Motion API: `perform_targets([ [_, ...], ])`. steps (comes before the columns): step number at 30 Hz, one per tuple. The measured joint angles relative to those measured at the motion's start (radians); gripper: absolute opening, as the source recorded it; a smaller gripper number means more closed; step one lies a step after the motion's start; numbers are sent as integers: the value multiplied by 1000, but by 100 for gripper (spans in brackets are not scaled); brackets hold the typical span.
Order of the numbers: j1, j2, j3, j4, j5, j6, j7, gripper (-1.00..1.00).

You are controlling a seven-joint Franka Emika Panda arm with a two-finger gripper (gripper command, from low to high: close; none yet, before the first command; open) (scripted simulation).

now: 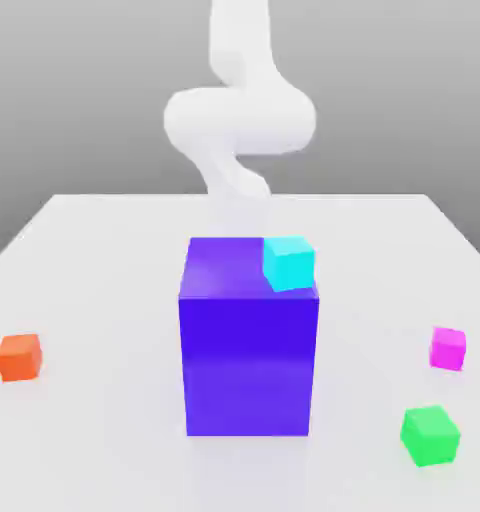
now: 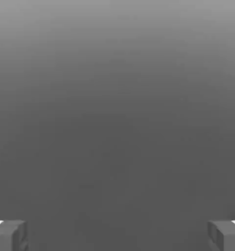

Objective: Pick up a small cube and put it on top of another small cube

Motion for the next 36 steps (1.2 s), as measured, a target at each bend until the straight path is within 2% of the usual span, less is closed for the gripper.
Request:
perform_targets([
  [8, 22, 218, 219, -108, 45, 133, 295, 0],
  [15, 42, 404, 426, -201, 43, 248, 577, 0],
  [20, 55, 548, 571, -268, -6, 332, 813, 0],
  [24, 96, 679, 658, -321, -106, 396, 1046, 0],
  [26, 133, 750, 665, -346, -178, 425, 1178, 0],
  [29, 230, 852, 623, -376, -289, 469, 1366, 0],
  [36, 509, 1072, 290, -320, -623, 603, 1648, 0],
])
